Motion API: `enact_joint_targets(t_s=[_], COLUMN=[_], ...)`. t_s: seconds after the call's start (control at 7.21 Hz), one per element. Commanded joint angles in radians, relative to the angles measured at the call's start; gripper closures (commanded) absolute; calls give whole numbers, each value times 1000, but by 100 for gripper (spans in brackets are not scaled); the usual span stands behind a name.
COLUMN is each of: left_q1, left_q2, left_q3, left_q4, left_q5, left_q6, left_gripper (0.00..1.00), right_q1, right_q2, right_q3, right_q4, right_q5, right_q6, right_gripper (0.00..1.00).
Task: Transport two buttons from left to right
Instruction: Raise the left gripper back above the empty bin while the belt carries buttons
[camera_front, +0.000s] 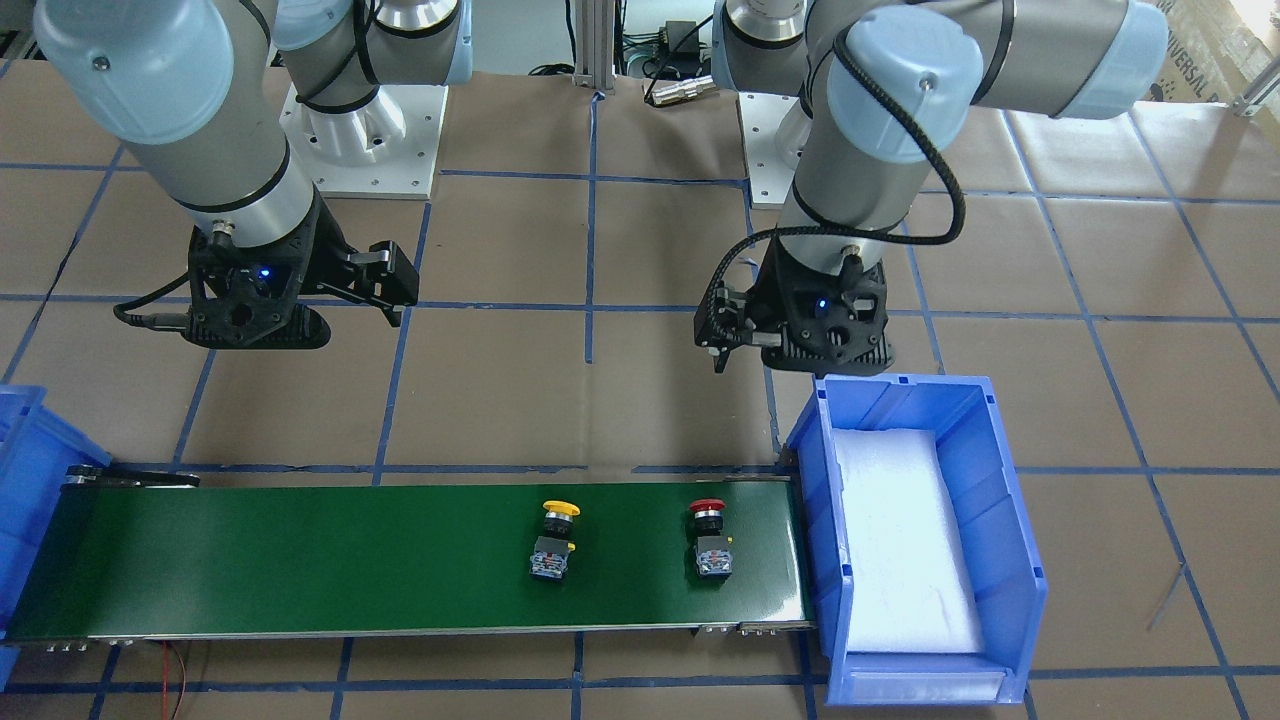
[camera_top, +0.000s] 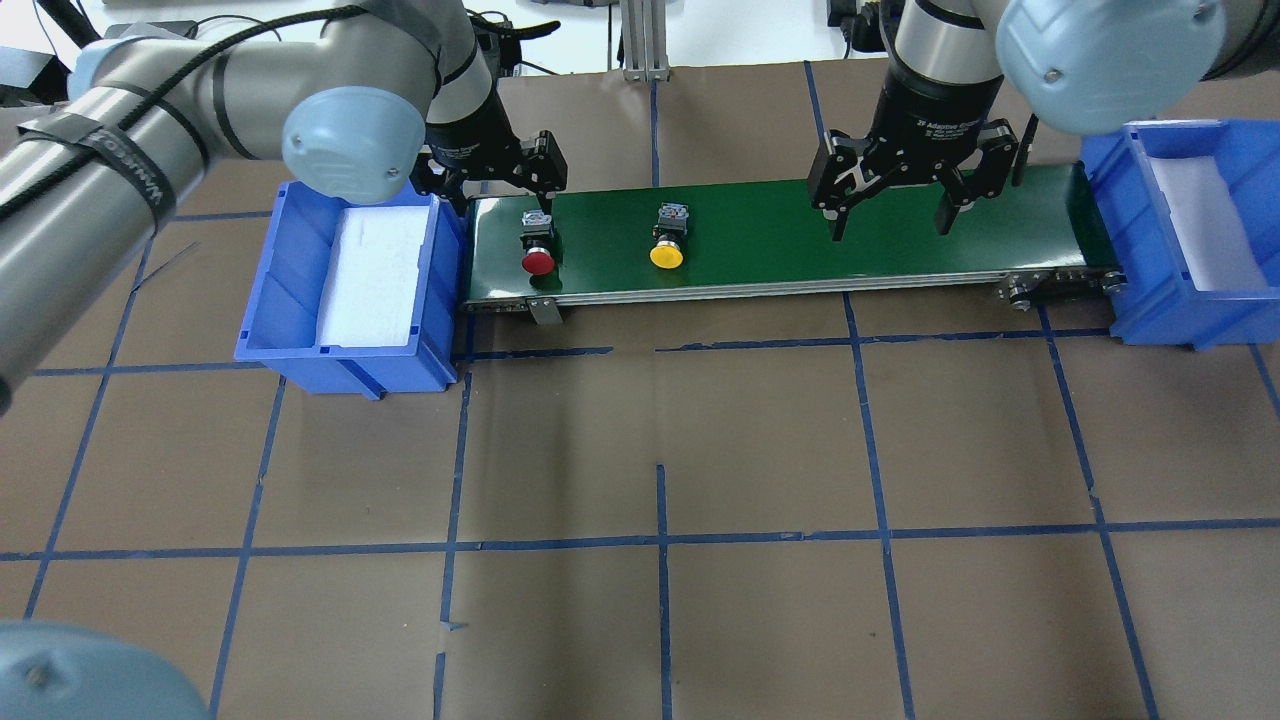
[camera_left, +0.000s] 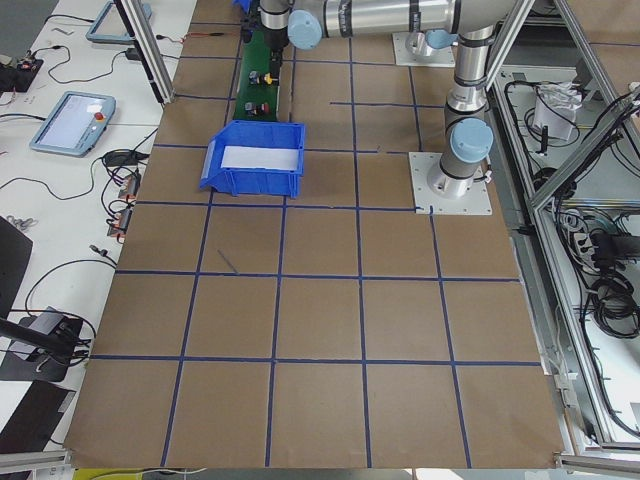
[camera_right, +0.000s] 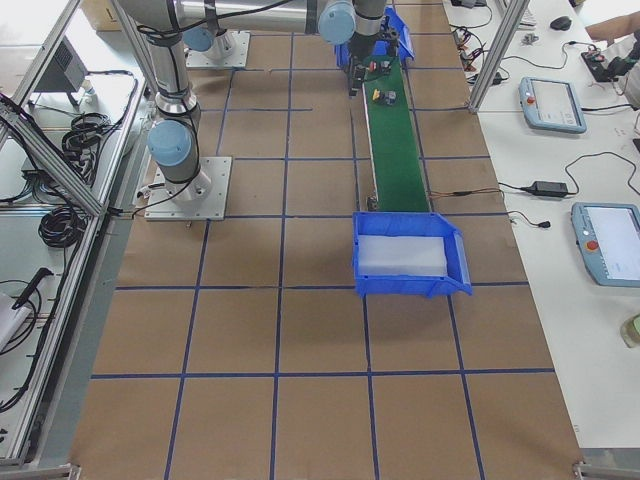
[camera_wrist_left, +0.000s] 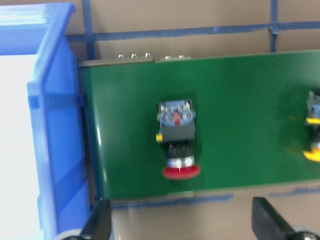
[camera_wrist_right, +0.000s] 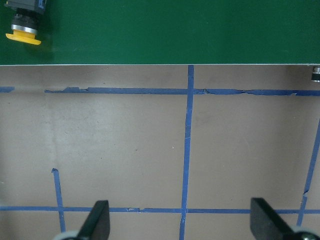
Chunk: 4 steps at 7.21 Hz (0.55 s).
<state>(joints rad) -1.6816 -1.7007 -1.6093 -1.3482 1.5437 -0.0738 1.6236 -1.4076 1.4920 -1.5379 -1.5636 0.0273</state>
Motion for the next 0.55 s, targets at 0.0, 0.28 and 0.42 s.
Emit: enact_joint_targets(t_s=[0.0, 0.28, 0.42], left_q1=[64, 86, 88], left_q2=[174, 101, 54], left_q3=[-97, 94, 136], left_q4=[-82, -312, -321], left_q5=[-2, 1, -7], left_q6=[5, 5, 6], left_gripper=[0, 0, 0], right_q1=[-1, 1, 1], right_q2=[-2, -2, -2], right_q3=[4, 4, 4], right_q4=[-2, -10, -7], right_q5=[0, 2, 2], right_q6=[-1, -3, -3], right_gripper=[0, 0, 0])
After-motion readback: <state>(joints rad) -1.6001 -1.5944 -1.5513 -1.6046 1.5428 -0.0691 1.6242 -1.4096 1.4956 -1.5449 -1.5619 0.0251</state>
